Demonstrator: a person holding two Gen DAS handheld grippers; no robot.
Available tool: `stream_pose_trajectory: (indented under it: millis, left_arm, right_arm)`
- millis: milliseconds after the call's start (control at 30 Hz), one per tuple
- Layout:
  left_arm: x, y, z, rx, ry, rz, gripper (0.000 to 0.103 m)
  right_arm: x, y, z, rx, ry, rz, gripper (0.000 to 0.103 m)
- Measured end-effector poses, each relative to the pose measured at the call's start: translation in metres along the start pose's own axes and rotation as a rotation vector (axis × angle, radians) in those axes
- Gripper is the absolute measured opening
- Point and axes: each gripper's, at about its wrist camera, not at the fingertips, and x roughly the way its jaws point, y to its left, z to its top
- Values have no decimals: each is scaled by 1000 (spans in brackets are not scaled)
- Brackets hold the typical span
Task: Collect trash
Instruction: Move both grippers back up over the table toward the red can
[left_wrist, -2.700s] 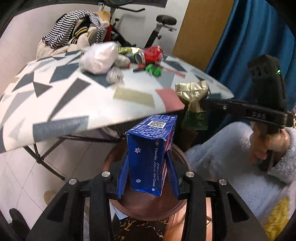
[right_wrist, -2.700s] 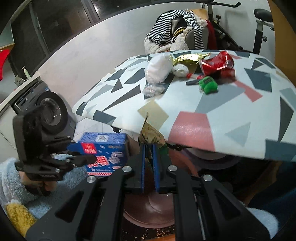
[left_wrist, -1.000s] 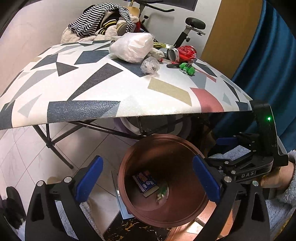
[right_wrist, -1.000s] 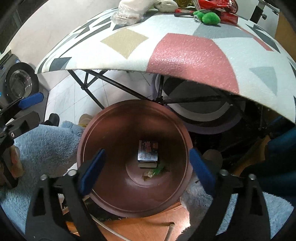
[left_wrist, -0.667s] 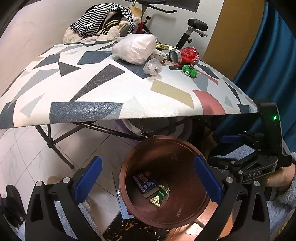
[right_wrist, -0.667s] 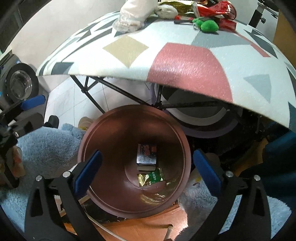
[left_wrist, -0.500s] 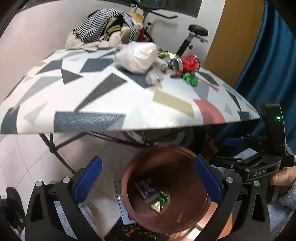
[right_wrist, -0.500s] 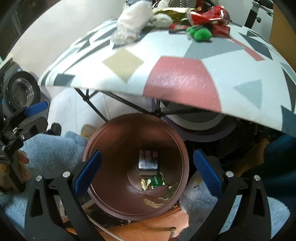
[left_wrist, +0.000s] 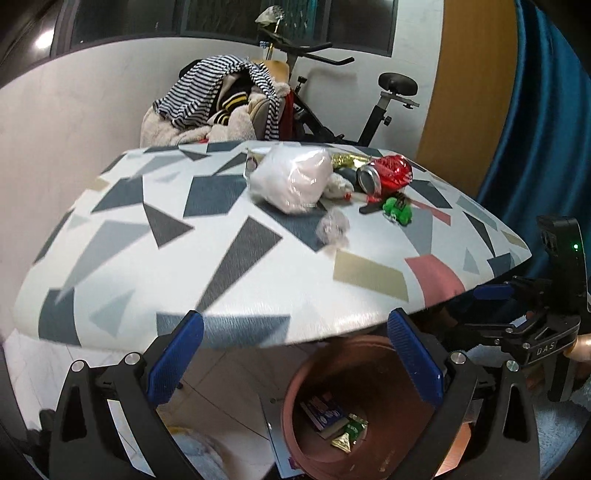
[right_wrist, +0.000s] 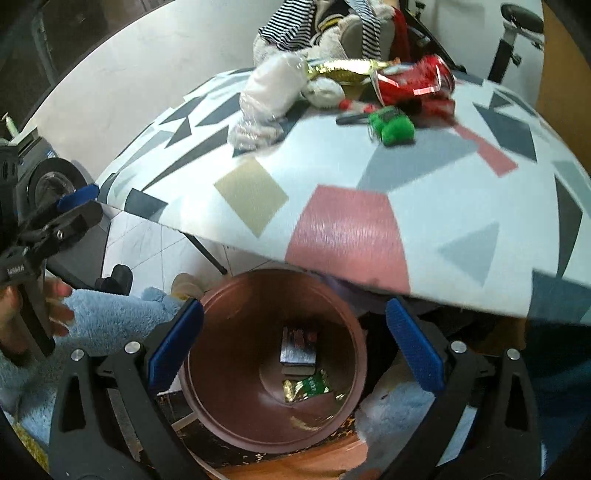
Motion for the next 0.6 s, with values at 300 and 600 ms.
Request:
stream_pose_trajectory:
  millis: [300, 600]
  left_arm:
    - [3, 6, 43, 5, 12, 0, 97]
    - [27, 27, 75, -88, 36, -30, 97]
  right_arm:
    - [-15, -8, 35, -53, -42, -51, 97]
    - [-23, -57, 101, -14, -130, -103, 97]
